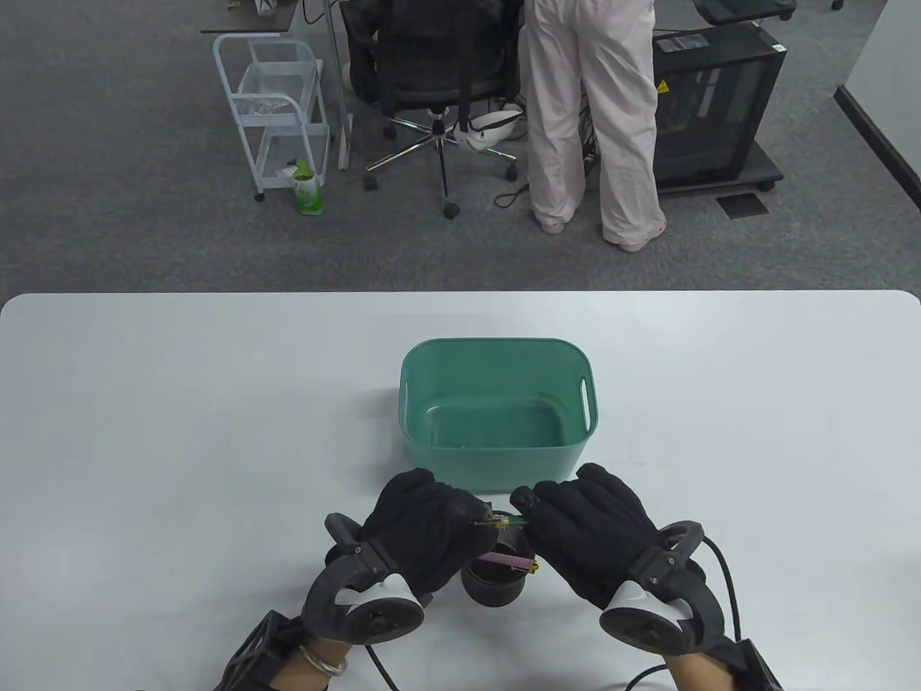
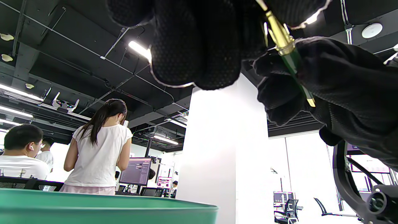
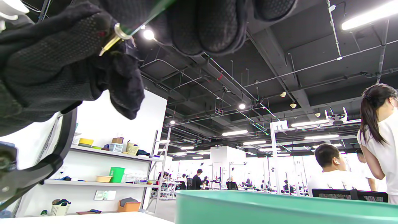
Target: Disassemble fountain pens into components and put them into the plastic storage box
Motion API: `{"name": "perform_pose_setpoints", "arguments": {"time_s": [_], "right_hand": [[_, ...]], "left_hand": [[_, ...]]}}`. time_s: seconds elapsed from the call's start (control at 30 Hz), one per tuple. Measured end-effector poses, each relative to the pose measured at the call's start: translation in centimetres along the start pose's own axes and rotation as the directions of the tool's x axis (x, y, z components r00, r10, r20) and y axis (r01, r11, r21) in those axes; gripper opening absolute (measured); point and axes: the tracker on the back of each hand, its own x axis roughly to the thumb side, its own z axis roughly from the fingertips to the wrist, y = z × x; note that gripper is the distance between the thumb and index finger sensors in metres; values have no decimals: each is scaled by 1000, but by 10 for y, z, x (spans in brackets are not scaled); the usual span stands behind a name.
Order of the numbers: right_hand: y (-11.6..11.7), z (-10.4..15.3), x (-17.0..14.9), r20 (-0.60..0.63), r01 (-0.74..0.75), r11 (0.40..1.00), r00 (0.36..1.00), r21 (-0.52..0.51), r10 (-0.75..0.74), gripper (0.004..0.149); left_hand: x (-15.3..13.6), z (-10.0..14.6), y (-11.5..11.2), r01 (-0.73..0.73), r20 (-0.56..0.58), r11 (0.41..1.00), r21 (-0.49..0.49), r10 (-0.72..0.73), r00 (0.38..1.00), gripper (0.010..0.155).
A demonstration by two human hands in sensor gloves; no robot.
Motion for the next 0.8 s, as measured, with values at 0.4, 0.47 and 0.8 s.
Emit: {"name": "perform_pose_setpoints", "arguments": {"time_s": [0.4, 0.47, 0.8], "right_hand": [[0, 0, 0, -1, -3, 1000, 1000, 3, 3, 43], [0, 0, 0, -1, -3, 1000, 1000, 3, 3, 43], [0, 0, 0, -2, -5, 1000, 1000, 2, 5, 43]], "left_hand": [[-2, -1, -1, -2, -12, 999, -47, 2, 1000, 59], [-2, -1, -1, 1, -9, 999, -47, -1, 1000, 59], [2, -1, -1, 17, 10, 999, -35, -17, 1000, 46]]}}
